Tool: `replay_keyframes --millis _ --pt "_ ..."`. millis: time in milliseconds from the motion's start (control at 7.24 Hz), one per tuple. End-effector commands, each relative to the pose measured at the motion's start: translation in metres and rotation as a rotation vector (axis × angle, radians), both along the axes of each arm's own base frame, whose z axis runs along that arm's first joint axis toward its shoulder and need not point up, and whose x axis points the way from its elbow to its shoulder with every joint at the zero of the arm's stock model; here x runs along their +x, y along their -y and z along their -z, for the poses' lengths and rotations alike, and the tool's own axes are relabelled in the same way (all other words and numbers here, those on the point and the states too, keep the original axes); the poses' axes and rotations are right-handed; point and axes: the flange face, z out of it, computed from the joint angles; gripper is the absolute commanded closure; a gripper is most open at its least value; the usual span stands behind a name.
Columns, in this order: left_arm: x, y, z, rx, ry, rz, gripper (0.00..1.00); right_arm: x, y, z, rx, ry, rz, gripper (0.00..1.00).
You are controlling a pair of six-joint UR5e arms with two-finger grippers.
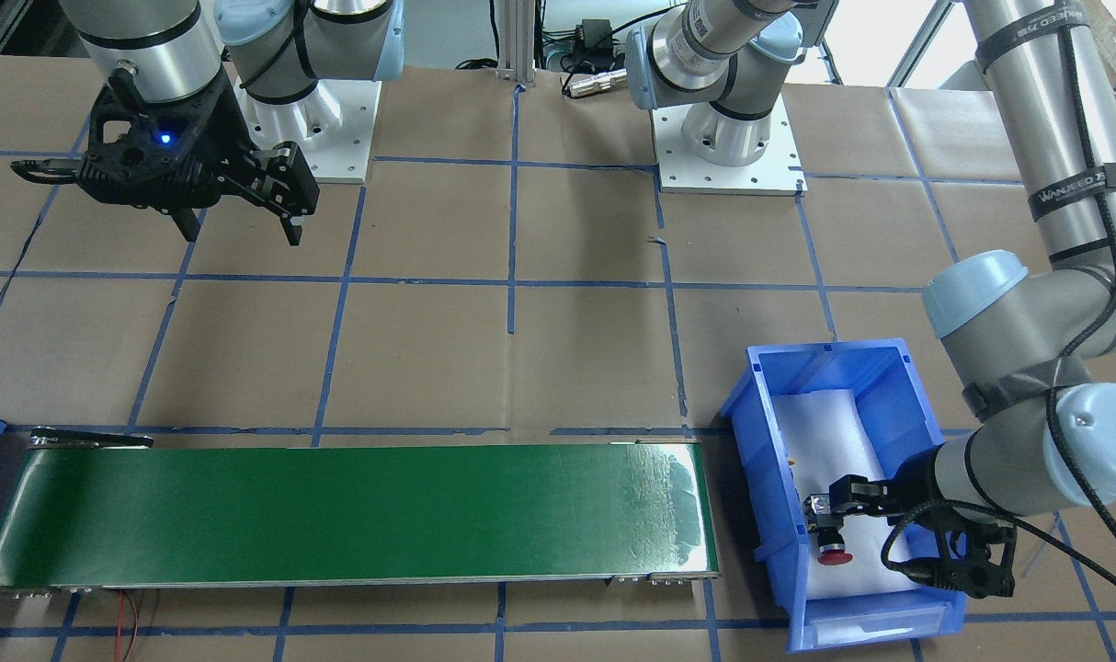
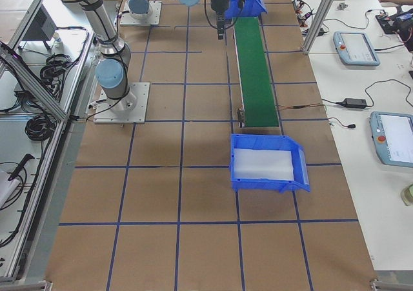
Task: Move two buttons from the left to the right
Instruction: 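Lower the left gripper and grasp the red-capped button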
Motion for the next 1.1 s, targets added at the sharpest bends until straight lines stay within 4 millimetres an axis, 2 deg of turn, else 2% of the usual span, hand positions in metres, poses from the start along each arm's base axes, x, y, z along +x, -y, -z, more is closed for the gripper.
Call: replay_keyframes --millis 0,138,414,690,828,966 --pt "-0.002 0.000 0.018 0.019 -0.001 -0.029 0.30 0.000 -0.001 0.005 0.006 0.000 -0.001 0.00" --pt "-0.005 0.000 0.031 0.027 -0.001 -0.026 0.30 0.000 -0.001 0.006 0.006 0.000 -0.001 0.00" --pt "-0.006 0.002 0.043 0.029 -0.001 -0.026 0.30 0.000 -0.001 0.007 0.009 0.000 -0.006 0.00" --pt "-0.006 0.003 0.046 0.032 0.000 -0.038 0.30 0.000 -0.002 0.007 0.007 0.000 -0.006 0.00" --pt "-0.006 0.003 0.046 0.032 0.000 -0.038 0.33 0.000 -0.002 0.007 0.007 -0.001 -0.007 0.00" --pt "-0.006 0.003 0.045 0.031 0.000 -0.038 0.42 0.000 -0.001 0.007 0.009 -0.001 -0.009 0.00"
